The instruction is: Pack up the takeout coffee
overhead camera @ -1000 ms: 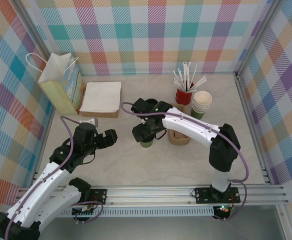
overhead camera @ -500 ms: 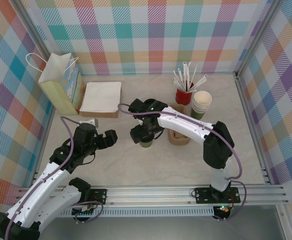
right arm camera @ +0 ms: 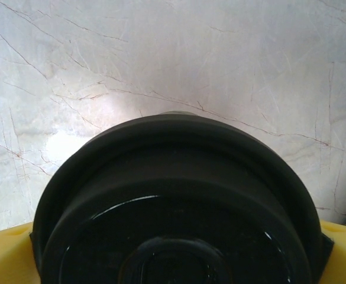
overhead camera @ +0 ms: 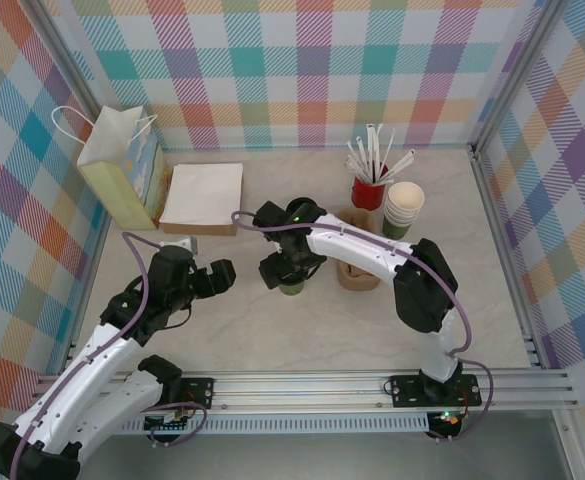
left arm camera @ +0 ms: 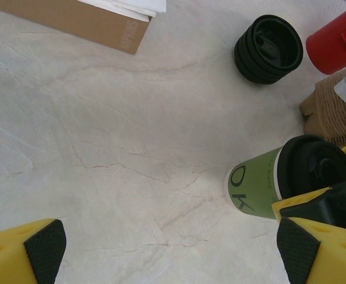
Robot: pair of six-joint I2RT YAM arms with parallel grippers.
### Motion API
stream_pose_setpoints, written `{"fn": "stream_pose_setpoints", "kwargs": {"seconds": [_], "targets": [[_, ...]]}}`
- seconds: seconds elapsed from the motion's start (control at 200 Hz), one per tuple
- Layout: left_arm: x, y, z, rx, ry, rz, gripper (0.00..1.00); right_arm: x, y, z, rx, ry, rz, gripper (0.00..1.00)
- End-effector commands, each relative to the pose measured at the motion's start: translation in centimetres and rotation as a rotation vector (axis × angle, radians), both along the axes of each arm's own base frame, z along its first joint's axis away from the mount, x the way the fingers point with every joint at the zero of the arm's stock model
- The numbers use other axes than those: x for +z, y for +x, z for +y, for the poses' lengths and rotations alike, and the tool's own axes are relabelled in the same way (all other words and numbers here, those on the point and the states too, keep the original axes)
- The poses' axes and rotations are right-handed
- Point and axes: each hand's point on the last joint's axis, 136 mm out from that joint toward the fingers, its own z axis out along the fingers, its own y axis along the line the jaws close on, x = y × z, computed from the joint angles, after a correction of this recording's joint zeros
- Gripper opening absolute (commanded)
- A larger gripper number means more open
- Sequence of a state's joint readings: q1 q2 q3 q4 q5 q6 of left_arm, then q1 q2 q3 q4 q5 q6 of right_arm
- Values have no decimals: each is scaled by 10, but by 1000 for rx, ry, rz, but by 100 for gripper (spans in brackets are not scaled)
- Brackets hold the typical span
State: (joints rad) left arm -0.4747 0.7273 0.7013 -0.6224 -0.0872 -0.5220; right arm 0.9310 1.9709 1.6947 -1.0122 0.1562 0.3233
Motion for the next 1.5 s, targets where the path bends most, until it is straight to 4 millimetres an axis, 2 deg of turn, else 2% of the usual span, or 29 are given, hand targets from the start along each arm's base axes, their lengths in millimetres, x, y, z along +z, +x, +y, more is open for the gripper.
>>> {"fn": "stream_pose_setpoints", "kwargs": {"seconds": [0.0,0.23,0.335,0.475,0.695,0.91,1.12,1.325,1.495], "targets": [[2,4,-1,-12,-3,-17,94,-4,1,2,16,-16,6,100],[2,3,-1,-12,-2,-15,94,-18,2,3,10,-41,22,100],[1,3,-1,-11,-2,-14,94,-22,1,3,11,-43,33,96],[1,3,-1,-12,0,-13,94,-23,0,2,8,-46,39,92],[-2,2,0,-10,2,-9,94,-13,-3,-2,5,-41,33,86],[-2,2,1,-7,0,-10,94,9,-8,-11,-2,-23,13,85],[-1,2,0,-6,-4,-15,94,40,-27,-31,4,5,14,83],[0,3,0,-1,-12,-20,94,77,-40,-67,-39,25,2,82],[0,2,0,-2,-17,-23,94,102,-30,-115,-121,28,-32,82]]}}
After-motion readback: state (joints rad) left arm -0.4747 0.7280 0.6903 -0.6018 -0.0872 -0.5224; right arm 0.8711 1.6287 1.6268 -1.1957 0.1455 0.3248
